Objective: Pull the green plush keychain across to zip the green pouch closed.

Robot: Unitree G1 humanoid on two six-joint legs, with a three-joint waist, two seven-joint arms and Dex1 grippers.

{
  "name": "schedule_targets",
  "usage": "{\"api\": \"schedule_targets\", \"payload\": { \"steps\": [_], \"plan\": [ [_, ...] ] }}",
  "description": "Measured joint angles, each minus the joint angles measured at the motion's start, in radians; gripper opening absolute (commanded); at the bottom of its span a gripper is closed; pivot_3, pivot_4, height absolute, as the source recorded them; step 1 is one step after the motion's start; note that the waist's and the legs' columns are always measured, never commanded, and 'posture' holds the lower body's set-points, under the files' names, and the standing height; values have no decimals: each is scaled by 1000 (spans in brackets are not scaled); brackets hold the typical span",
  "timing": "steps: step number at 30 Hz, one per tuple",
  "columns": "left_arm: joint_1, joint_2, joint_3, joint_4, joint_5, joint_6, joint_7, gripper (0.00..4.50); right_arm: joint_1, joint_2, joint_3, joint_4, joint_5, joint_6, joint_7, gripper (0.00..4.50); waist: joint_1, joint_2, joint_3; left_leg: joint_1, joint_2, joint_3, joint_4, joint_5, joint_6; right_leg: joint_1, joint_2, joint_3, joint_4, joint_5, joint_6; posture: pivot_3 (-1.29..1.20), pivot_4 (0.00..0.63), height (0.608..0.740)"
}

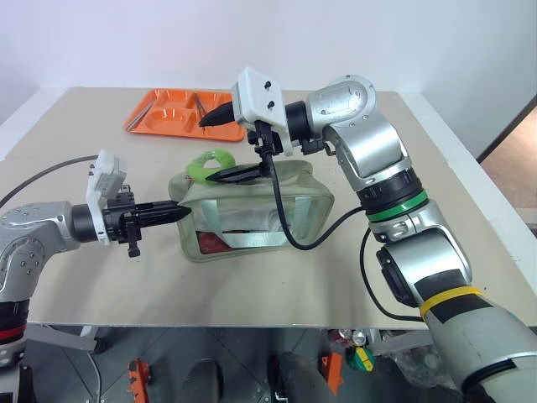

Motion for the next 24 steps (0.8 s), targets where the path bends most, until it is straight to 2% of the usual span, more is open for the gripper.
{"api": "schedule_targets", "payload": {
  "steps": [24],
  "plan": [
    [7,0,8,0,0,0,3,0,48,15,11,68,-55,-48,-4,4489,-2,0,0,0,0,0,0,0,0,0,0,0,0,0,0,0,150,740]
  ]
}}
